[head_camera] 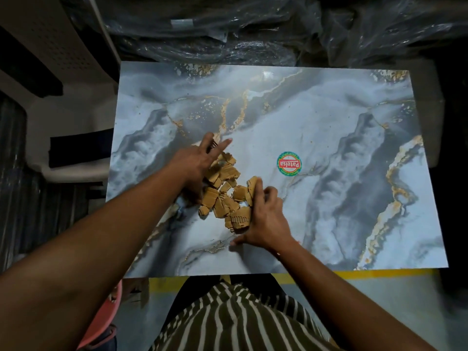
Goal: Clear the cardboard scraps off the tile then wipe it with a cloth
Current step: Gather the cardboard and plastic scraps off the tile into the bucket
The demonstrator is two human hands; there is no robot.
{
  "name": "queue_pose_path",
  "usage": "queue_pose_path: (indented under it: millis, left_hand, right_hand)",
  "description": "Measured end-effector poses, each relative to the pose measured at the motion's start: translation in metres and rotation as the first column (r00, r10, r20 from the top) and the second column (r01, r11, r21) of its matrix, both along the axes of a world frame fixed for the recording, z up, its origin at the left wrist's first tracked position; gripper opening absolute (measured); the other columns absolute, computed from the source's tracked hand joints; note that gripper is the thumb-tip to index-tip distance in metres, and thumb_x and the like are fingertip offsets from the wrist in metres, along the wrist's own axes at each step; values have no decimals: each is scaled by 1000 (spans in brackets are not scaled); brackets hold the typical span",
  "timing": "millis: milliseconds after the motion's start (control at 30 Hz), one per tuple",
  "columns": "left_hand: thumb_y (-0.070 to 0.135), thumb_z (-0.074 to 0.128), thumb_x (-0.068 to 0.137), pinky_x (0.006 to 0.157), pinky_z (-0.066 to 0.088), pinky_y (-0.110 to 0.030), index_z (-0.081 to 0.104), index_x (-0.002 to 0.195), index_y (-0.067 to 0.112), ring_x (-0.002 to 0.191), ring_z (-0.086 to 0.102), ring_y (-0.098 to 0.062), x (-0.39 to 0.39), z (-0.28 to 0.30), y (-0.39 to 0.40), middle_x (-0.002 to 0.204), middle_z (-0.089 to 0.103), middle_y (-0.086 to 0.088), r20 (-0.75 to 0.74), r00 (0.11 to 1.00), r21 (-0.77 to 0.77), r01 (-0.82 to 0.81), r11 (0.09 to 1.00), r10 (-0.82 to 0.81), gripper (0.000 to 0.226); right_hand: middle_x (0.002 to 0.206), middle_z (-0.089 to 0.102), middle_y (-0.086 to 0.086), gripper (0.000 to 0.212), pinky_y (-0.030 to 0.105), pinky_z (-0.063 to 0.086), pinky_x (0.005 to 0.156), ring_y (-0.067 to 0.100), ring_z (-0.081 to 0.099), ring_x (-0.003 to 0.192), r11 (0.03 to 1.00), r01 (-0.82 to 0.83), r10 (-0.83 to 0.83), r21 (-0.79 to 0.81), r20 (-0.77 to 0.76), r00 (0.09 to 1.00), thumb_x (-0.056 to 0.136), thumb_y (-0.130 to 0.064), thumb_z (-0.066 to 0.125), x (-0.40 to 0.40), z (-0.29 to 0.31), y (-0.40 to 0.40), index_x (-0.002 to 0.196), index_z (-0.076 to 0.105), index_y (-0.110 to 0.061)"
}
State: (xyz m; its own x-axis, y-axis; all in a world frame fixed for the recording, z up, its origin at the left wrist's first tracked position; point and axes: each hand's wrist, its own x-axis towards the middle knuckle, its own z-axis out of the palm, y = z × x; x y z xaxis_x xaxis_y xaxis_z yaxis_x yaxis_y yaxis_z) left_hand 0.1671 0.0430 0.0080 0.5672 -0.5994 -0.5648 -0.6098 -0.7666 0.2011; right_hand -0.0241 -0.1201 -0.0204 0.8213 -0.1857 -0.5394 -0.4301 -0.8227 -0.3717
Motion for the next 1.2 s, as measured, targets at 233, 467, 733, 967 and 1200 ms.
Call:
queue_pose_path:
  millis: [233, 467, 733, 967, 1200]
  left_hand:
    - [54, 101, 27, 84, 59, -44, -13, 156, 48, 129, 42, -36, -13, -9, 1, 155, 12, -12, 68, 980, 55, 185, 981, -188, 172]
    - [50, 104, 24, 101, 52, -52, -28, 152, 42, 137, 33, -37, -18, -18, 13, 152, 10, -8, -66, 983, 38, 174, 984, -171, 184]
    - [65, 96, 30, 93, 56, -50, -30, 155, 24, 140, 28, -32, -42, -17, 15, 156, 12, -8, 44, 985, 85, 164, 983, -169, 182]
    - [61, 96, 41, 74, 44, -39, -20, 159, 32, 128, 37, -30, -44, -12, 2, 145, 26, -10, 54, 987, 117, 143, 983, -150, 168]
    - [47, 99, 43, 76, 52, -39, 11, 154, 25, 113, 43, -24, -52, -22, 4, 133, 33, -1, -4, 999, -2, 37, 999, -37, 143]
  right_hand:
    - [145, 18, 11, 177, 49, 48, 104, 38, 37, 124, 992, 127, -126, -17, 37, 991, 30, -69, 96, 18, -5, 28, 161, -11, -17]
    - [148, 14, 8, 174, 52, 49, 103, 39, 33, 129, 990, 134, -135, 36, 24, 991, 34, -65, 97, 26, -1, 30, 161, -14, -24]
    - [147, 17, 13, 180, 48, 48, 101, 37, 36, 122, 996, 89, -89, -20, -2, 996, 33, -68, 97, 35, -1, 43, 161, -19, -20]
    - [143, 22, 12, 179, 49, 48, 101, 39, 41, 121, 990, 138, -138, 20, -14, 990, 31, -59, 101, 56, -5, 41, 161, -18, -25]
    - [136, 32, 9, 151, 48, 52, 93, 37, 47, 109, 990, 88, -97, 109, 79, 992, 29, -52, 103, 56, -9, 42, 153, 21, -30]
